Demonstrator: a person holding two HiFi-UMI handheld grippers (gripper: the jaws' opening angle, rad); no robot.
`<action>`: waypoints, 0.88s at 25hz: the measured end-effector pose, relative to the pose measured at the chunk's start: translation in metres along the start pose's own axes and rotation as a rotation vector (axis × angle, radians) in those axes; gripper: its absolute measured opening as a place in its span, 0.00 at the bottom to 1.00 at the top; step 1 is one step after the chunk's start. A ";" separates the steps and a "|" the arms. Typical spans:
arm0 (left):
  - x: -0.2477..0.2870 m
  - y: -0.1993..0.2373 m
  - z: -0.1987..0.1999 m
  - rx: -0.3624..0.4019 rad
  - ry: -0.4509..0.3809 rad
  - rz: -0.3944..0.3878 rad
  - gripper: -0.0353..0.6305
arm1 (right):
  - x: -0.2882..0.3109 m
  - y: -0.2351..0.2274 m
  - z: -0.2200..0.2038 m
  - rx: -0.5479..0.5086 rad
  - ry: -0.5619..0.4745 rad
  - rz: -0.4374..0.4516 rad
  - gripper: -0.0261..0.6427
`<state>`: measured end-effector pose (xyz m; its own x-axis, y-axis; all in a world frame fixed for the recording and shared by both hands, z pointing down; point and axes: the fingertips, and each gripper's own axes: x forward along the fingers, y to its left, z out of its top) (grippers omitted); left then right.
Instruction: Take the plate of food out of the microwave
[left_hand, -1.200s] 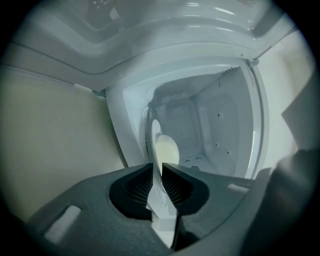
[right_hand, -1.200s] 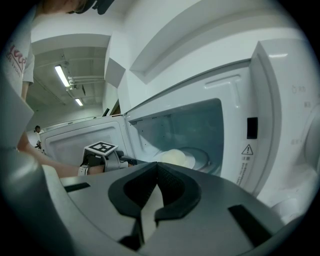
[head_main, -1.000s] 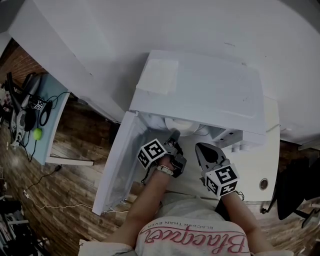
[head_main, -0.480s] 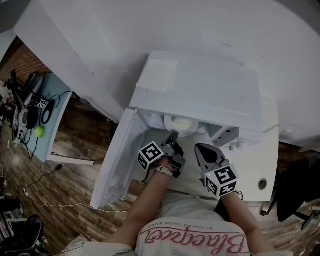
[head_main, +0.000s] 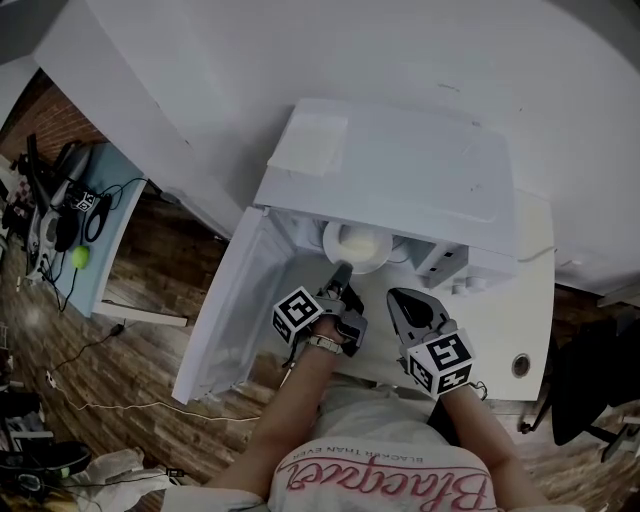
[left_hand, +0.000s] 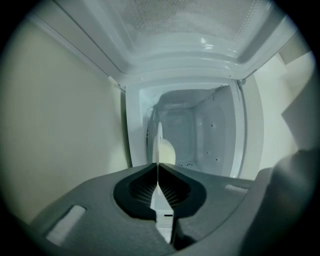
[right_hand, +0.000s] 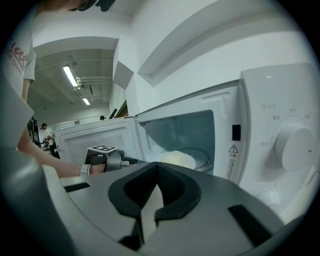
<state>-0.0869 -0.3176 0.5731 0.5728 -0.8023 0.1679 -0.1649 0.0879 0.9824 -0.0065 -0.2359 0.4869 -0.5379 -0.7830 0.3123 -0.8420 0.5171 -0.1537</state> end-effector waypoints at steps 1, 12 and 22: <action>-0.001 0.000 -0.001 0.002 -0.003 -0.002 0.07 | -0.002 0.001 0.000 -0.002 -0.001 0.002 0.06; -0.020 -0.006 -0.011 0.011 -0.039 -0.024 0.07 | -0.016 0.009 -0.004 -0.024 0.000 0.042 0.06; -0.033 -0.009 -0.022 0.035 -0.060 -0.024 0.07 | -0.029 0.013 -0.006 -0.041 -0.003 0.077 0.06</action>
<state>-0.0868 -0.2794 0.5605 0.5276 -0.8383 0.1378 -0.1800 0.0482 0.9825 -0.0019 -0.2040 0.4815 -0.6009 -0.7416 0.2982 -0.7959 0.5894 -0.1382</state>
